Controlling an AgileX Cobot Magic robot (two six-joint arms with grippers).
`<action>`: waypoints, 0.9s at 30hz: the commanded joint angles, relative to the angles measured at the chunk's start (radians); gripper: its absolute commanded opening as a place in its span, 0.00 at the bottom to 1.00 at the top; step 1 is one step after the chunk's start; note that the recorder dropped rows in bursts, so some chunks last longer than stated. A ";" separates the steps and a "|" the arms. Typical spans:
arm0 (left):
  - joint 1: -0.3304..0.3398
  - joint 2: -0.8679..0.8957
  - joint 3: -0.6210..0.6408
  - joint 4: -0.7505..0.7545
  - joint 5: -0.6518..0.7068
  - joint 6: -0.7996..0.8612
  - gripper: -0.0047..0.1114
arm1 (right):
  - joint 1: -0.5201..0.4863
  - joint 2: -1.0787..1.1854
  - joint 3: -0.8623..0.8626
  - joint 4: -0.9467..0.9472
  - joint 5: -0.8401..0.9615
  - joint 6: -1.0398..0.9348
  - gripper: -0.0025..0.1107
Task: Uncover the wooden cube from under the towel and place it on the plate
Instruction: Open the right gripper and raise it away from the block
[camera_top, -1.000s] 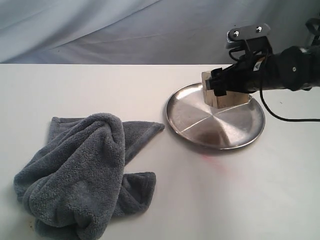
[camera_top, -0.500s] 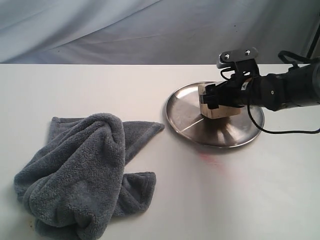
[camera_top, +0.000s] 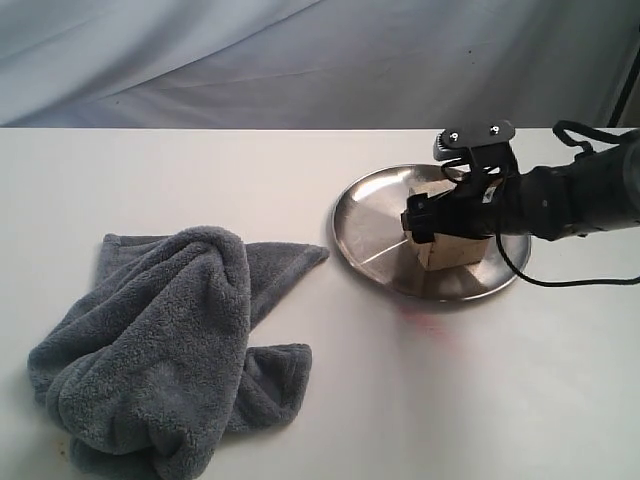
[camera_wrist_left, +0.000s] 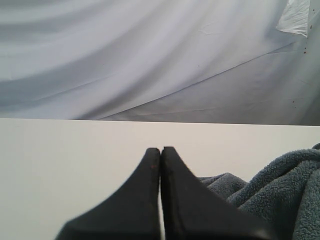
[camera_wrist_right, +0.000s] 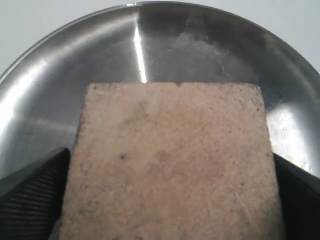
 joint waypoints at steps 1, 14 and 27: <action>-0.001 -0.002 0.004 0.001 -0.002 -0.003 0.05 | 0.016 -0.089 0.002 -0.010 -0.035 0.004 0.81; -0.001 -0.002 0.004 0.001 -0.002 0.000 0.05 | 0.016 -0.478 0.207 -0.007 -0.218 0.002 0.60; -0.001 -0.002 0.004 0.001 -0.002 -0.001 0.05 | -0.022 -0.814 0.315 0.045 -0.292 -0.228 0.02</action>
